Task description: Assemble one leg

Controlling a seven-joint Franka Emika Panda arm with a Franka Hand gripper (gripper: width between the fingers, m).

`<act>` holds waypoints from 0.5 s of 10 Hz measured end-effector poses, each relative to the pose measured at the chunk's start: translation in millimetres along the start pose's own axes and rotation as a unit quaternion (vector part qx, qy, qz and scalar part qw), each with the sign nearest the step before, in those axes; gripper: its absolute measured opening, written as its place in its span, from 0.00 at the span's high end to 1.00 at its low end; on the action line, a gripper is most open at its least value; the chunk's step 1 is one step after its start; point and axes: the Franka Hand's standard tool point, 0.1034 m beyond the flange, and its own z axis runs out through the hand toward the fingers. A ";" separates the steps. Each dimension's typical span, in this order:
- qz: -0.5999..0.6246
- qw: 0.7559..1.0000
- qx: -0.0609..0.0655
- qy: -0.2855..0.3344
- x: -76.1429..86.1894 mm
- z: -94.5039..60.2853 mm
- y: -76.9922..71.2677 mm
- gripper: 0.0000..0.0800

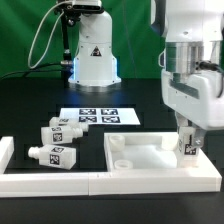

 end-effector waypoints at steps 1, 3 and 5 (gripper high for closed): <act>-0.048 0.999 0.009 0.002 -0.4 -1.1 -3.5 0.24; -0.229 0.973 0.011 -0.005 -4.6 -4.0 -9.3 0.20; -0.272 0.962 0.016 -0.003 -13.7 -2.6 -8.3 0.19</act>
Offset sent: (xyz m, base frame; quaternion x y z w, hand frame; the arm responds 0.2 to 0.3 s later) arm -0.0117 0.0238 0.0053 0.0134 0.0203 -0.1832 0.9828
